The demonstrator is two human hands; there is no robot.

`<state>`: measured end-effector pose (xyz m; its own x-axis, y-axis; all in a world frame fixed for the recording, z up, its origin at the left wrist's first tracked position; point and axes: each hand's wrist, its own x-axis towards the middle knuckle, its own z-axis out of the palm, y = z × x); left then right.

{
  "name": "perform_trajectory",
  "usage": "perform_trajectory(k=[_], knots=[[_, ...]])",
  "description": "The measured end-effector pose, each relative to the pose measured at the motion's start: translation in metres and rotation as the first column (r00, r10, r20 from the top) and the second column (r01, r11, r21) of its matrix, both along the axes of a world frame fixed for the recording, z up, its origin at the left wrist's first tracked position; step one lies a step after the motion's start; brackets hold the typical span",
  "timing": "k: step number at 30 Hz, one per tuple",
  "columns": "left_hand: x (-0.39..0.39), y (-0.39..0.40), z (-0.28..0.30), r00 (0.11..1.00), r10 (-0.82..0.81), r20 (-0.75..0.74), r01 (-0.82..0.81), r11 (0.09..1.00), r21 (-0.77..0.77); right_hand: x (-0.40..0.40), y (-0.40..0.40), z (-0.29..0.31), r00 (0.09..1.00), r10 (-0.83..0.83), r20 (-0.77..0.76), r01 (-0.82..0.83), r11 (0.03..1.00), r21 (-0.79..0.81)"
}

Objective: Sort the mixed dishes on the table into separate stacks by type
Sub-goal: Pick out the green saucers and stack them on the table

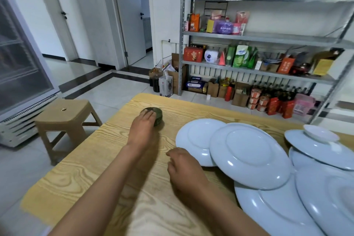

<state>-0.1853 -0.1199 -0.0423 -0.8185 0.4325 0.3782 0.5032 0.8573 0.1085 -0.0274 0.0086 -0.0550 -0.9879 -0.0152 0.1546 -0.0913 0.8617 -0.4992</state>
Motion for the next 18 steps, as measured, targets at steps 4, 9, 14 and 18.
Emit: perform_trajectory(k=[4, 9, 14, 18], knots=[[0.025, 0.015, 0.008, 0.996, -0.079, -0.048, 0.078, 0.997, -0.026, 0.015, 0.018, 0.029, 0.999, -0.004, -0.049, 0.005, 1.000, 0.007], [0.068, 0.056, 0.026, 0.967, -0.226, -0.114, 0.225, 0.974, -0.019, 0.044, 0.057, 0.061, 0.982, -0.103, -0.156, 0.110, 0.993, 0.042], [0.121, 0.124, 0.042, 0.910, -0.401, -0.101, 0.410, 0.908, 0.085, 0.090, 0.121, 0.083, 0.940, -0.240, -0.242, 0.259, 0.965, 0.050], [0.162, 0.182, 0.045, 0.855, -0.507, -0.112, 0.519, 0.840, 0.162, 0.135, 0.179, 0.088, 0.886, -0.380, -0.267, 0.394, 0.919, -0.002]])
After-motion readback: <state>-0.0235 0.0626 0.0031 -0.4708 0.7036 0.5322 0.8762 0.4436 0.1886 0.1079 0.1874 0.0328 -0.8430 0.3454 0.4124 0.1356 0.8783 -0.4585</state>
